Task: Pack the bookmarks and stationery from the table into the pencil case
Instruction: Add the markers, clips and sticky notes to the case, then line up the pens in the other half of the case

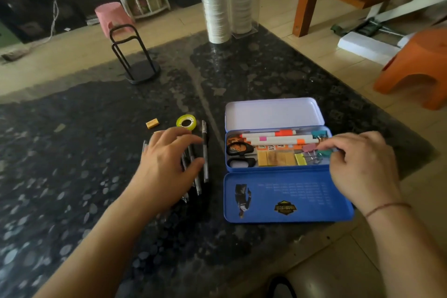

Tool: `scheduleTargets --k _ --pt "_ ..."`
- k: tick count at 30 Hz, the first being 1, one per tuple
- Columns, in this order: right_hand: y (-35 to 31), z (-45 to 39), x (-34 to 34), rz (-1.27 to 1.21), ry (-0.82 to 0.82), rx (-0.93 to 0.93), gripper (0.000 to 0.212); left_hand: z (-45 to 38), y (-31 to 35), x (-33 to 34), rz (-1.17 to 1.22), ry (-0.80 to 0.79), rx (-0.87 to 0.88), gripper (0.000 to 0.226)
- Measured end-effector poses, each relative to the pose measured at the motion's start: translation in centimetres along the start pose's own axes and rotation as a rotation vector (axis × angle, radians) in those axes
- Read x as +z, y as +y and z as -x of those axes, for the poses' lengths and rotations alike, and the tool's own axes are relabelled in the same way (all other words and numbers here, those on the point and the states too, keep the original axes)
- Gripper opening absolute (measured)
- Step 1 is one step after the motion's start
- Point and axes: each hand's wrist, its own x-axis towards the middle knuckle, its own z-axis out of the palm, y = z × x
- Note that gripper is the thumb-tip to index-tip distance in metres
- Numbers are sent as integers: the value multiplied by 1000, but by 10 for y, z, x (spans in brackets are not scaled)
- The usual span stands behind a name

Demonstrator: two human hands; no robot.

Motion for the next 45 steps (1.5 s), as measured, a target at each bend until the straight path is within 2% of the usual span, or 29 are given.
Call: scheduleTargets --k 3,6,8,11,18,21,24,28,32,36,41,43,45 --pt "2 -1 0 32 -1 -11 23 -7 39 7 33 -20 179 45" --pt "6 -2 1 70 -16 11 20 -11 84 29 28 -145 409 53" --pt "8 -2 1 83 -26 33 21 -12 110 49 -19 -234 485 59" --pt "11 -2 0 77 -36 33 25 -14 128 71 -76 -303 508 64" --pt "13 -3 2 -46 -7 -10 26 -17 133 82 -68 -262 475 57" --pt "12 -3 3 -82 7 -35 25 -23 127 75 -5 -238 423 53" --pt "9 -3 3 -96 43 -44 18 -33 107 58 23 -132 293 48" --pt "-17 0 5 -157 94 -124 14 -39 64 36 6 1 -18 36" --pt "-41 4 9 -211 119 -206 15 -26 22 30 -226 -95 -357 41" --pt "-55 7 10 -245 161 -217 14 -15 14 35 -263 -73 -379 47" --pt "-60 8 12 -253 162 -212 13 -15 18 35 -391 -88 -312 33" --pt "-63 9 12 -276 171 -206 13 -12 19 34 -354 -73 -330 27" --pt "-64 10 11 -311 179 -202 14 -10 20 28 -216 -8 -376 20"
